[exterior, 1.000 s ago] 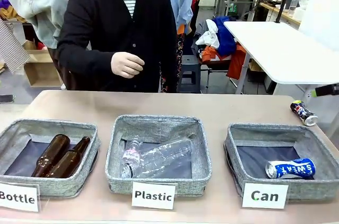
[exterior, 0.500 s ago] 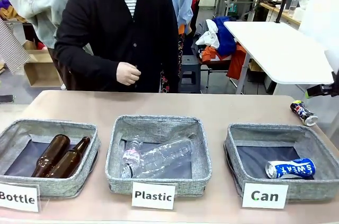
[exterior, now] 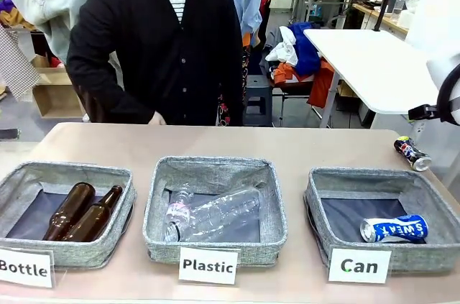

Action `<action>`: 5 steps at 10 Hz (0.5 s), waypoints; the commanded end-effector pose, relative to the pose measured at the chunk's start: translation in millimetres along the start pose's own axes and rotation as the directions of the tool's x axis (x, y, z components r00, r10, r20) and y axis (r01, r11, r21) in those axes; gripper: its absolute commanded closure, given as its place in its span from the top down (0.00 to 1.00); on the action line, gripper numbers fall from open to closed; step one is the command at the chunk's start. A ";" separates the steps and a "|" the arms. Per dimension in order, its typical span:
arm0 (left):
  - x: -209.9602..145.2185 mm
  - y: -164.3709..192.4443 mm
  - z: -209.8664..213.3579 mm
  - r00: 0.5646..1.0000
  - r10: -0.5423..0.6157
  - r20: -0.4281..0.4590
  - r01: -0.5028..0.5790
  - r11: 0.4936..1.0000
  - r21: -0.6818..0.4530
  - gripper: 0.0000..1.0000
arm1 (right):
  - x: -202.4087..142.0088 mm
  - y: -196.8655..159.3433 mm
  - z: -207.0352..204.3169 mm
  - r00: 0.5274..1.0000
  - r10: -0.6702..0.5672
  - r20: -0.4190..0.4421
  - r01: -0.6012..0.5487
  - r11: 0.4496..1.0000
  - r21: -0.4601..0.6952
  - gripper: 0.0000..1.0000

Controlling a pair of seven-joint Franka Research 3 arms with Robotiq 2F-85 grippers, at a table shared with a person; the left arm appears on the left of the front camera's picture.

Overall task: Sort the can waste into the basket.
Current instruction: Pick up the can waste from the table and place it in the right Fabric basket.

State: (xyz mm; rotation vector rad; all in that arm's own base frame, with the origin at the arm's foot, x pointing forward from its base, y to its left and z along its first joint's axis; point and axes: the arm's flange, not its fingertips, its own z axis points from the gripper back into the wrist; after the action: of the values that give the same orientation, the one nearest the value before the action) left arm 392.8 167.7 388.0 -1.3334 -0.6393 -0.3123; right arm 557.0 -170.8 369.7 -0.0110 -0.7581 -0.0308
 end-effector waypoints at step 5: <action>-0.7 -3.4 1.2 1.000 0.000 -0.016 0.000 1.000 0.008 1.00 | -21.0 -2.7 -49.7 0.991 0.015 -0.131 -0.022 0.998 -0.057 1.00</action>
State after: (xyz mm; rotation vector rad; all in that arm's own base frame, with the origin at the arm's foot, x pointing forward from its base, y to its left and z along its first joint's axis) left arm 392.8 167.7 388.0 -1.3334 -0.6393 -0.3123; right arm 564.8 -176.8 313.2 -0.0308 -0.6714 -0.0227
